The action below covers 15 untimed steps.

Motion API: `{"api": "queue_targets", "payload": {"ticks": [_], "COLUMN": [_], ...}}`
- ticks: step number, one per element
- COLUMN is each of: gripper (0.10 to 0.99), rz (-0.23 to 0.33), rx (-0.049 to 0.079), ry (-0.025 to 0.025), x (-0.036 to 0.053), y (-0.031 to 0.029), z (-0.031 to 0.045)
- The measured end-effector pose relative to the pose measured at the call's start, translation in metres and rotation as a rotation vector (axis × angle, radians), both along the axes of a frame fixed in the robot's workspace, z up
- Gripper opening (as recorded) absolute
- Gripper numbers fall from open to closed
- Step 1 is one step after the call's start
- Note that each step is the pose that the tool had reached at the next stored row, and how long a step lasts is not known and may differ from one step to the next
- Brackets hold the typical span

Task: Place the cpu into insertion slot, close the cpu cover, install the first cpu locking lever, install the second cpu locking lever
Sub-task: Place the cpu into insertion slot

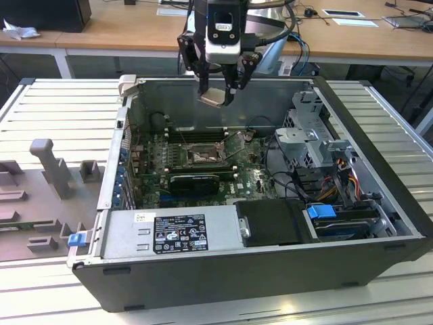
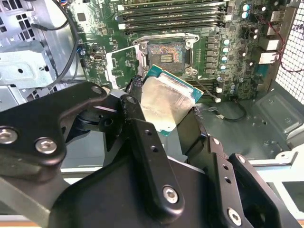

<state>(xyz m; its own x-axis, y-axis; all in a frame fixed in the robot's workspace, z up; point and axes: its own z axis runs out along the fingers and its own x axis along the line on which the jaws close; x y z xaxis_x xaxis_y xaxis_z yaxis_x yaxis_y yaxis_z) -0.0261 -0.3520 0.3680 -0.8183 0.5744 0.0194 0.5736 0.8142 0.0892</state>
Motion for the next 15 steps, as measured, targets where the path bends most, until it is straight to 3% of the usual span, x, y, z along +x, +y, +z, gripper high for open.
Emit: {"api": "queue_targets", "payload": {"ticks": [15], "gripper": [0.541], "rz": [-0.123], "rx": [0.0], "ry": [0.0], "x": [0.0], "y": [0.0], "z": [0.0]}}
